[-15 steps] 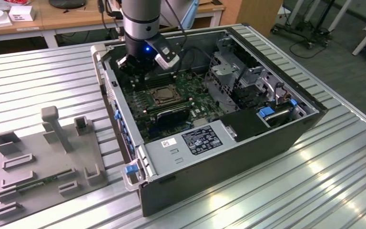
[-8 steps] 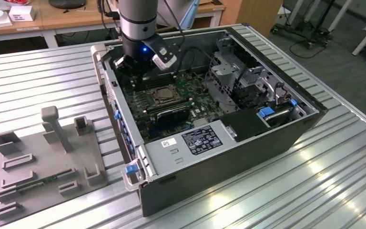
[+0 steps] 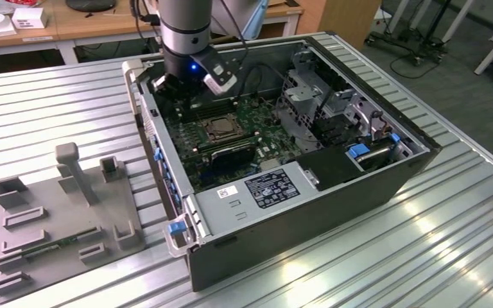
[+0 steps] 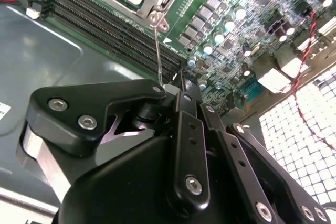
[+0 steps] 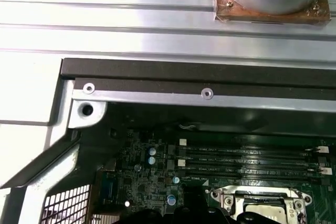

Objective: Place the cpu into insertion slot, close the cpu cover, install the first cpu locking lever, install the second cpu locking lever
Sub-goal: 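Install the first cpu locking lever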

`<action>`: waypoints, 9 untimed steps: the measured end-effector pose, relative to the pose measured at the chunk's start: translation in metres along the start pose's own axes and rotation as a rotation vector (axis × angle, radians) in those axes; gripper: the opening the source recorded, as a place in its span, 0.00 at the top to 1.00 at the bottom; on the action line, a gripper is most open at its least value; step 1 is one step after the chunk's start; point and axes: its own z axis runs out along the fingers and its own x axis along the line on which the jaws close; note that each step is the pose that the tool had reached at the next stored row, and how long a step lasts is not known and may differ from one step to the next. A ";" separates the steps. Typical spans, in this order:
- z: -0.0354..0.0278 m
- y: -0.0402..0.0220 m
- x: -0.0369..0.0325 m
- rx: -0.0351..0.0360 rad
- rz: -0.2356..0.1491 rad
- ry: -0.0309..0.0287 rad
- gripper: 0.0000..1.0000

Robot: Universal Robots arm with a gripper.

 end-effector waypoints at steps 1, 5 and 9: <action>0.0000 0.0000 0.0001 -0.0059 0.000 -0.0003 0.89; 0.0000 0.0000 0.0003 -0.0371 0.001 -0.0015 0.89; 0.0000 0.0000 -0.0003 -0.0373 0.001 -0.0014 0.89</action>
